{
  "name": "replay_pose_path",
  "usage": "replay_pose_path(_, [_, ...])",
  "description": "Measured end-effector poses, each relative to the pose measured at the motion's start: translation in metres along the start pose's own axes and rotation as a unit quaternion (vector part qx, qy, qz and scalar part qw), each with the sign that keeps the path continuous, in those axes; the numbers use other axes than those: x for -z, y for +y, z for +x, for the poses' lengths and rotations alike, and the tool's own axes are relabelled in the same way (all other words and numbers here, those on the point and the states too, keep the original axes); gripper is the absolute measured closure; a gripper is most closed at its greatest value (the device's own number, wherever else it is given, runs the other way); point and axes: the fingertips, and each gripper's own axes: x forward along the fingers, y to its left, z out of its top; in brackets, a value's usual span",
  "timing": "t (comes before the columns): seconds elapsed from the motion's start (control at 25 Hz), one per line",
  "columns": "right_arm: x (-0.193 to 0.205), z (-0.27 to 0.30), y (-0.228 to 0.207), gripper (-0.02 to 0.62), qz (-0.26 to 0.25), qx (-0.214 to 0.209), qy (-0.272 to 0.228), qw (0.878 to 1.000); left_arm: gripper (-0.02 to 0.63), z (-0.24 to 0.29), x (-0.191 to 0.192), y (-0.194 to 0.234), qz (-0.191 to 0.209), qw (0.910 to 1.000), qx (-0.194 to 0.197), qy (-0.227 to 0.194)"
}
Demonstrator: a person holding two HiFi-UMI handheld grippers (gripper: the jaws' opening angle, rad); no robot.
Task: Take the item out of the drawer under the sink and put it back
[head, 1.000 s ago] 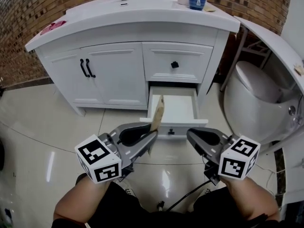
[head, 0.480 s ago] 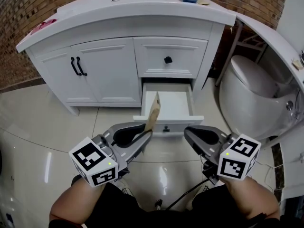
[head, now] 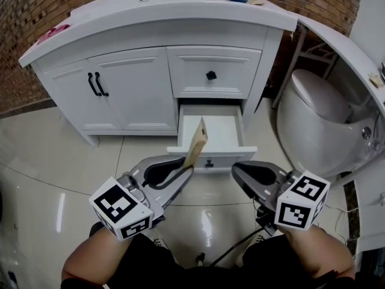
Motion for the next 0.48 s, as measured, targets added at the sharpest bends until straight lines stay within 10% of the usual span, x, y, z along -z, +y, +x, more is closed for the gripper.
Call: replay_pose_path(0.48, [0.0009,-0.0006,-0.0007,0.592,0.001,0.002,0.001,1.0,0.528,0.0029,0.0056,0.0059,-0.012,0.9999,-0.003,0.009])
